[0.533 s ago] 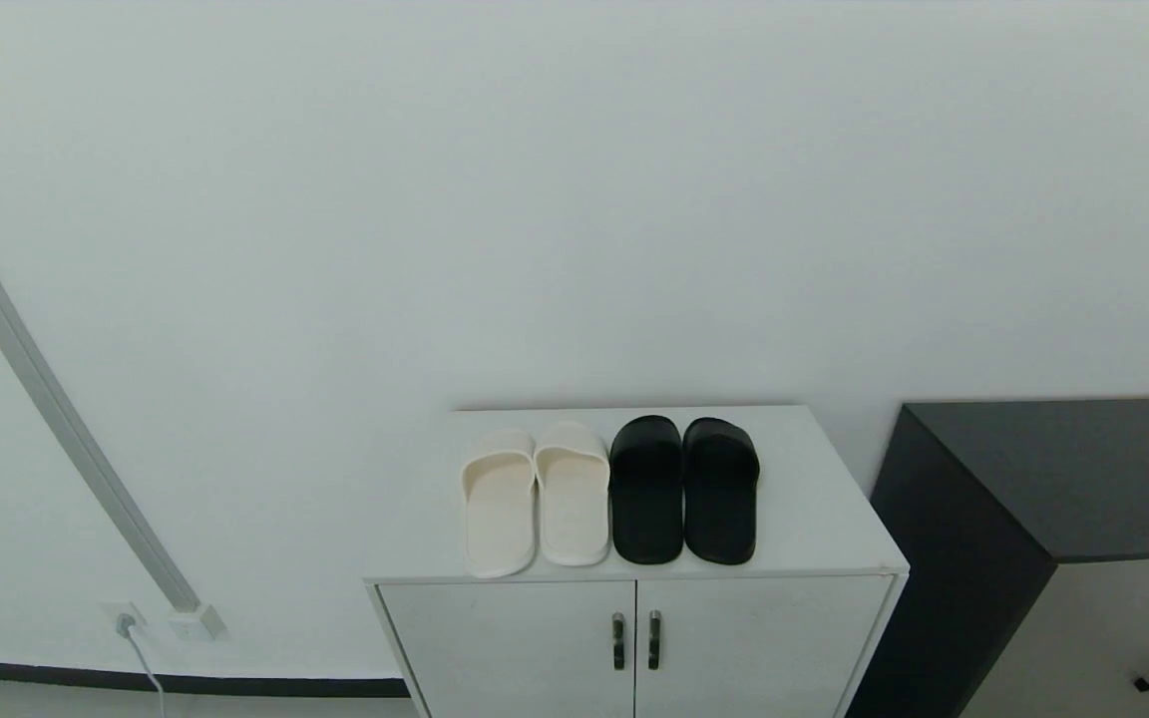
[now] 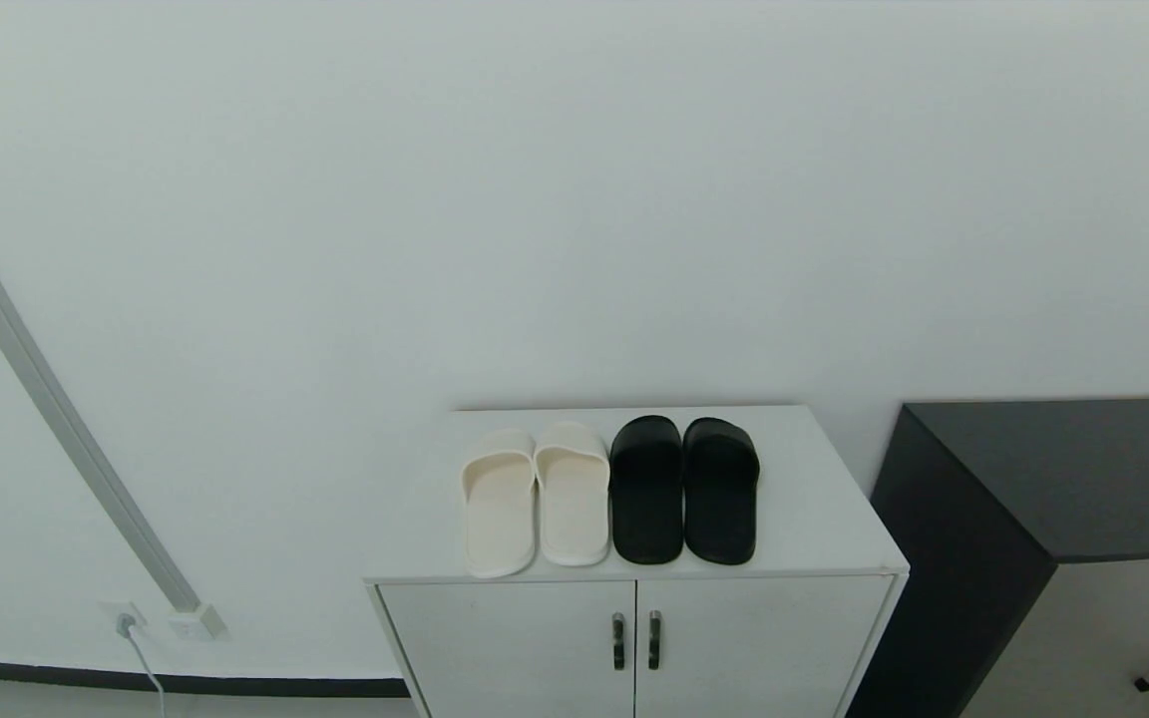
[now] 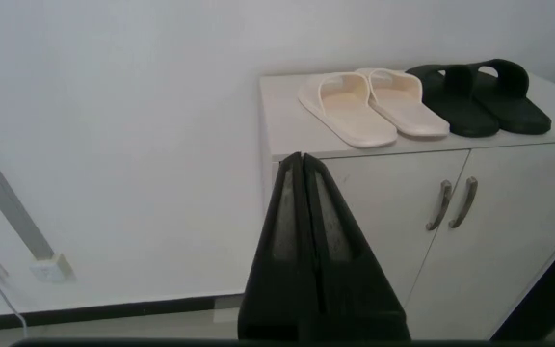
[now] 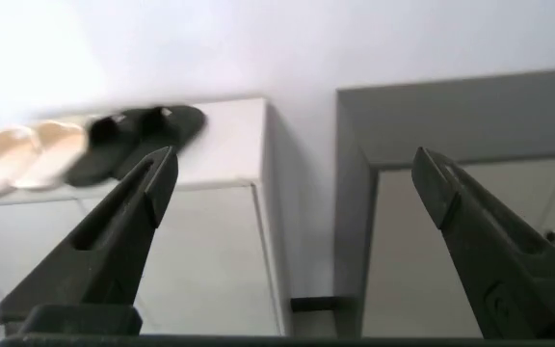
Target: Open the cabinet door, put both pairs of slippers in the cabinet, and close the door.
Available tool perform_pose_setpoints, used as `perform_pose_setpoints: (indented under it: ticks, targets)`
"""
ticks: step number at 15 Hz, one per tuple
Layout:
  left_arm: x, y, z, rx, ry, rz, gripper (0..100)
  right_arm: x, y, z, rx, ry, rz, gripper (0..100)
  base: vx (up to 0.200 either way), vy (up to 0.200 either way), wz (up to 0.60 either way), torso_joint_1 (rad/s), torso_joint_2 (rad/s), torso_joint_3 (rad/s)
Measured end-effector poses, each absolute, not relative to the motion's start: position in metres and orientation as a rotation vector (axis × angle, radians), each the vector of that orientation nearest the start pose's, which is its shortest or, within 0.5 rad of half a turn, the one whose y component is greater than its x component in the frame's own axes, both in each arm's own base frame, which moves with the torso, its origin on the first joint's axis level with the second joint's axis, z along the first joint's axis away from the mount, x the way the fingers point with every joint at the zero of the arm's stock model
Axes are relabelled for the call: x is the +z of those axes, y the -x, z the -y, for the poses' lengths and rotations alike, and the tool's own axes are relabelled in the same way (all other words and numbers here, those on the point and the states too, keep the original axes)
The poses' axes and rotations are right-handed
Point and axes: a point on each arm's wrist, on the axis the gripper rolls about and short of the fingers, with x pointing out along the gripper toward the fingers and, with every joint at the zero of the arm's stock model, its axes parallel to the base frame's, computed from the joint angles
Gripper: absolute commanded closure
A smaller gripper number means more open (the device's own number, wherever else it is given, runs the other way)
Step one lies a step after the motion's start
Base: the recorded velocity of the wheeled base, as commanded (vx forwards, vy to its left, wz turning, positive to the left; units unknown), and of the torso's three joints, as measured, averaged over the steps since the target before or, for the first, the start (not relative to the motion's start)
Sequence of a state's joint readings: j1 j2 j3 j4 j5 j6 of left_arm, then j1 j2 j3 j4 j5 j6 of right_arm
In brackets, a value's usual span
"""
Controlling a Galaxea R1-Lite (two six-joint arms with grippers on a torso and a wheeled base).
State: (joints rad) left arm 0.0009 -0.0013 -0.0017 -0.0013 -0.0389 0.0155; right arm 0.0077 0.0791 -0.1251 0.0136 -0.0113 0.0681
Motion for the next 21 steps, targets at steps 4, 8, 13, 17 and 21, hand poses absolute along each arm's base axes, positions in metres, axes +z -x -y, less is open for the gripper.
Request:
perform_pose_setpoints:
  ticks: [4,8,13,17,21]
  targets:
    - [0.076,0.023,0.001,-0.038,-0.017,0.005,100,0.164,-0.003,-0.002,0.092,-0.061,-0.092,0,0.0,0.0,0.0,0.0,0.0,0.0]
    - [0.076,0.023,0.001,-0.038,-0.018,0.005,100,0.184,-0.069,-0.014,0.22,-0.072,-0.238,0,0.0,0.0,0.0,0.0,0.0,0.0]
    - [0.076,0.023,0.001,-0.039,-0.018,0.004,100,0.204,-0.146,-0.091,0.342,-0.128,-0.303,0,0.0,0.0,0.0,0.0,0.0,0.0]
    - [0.076,0.023,0.001,-0.039,-0.018,0.003,100,0.196,-0.205,-0.157,0.282,-0.123,-0.324,0,0.0,0.0,0.0,0.0,0.0,0.0]
    - [0.076,0.023,0.001,-0.039,-0.019,0.003,100,0.175,-0.264,-0.213,0.145,-0.114,-0.289,0,0.0,0.0,0.0,0.0,0.0,0.0]
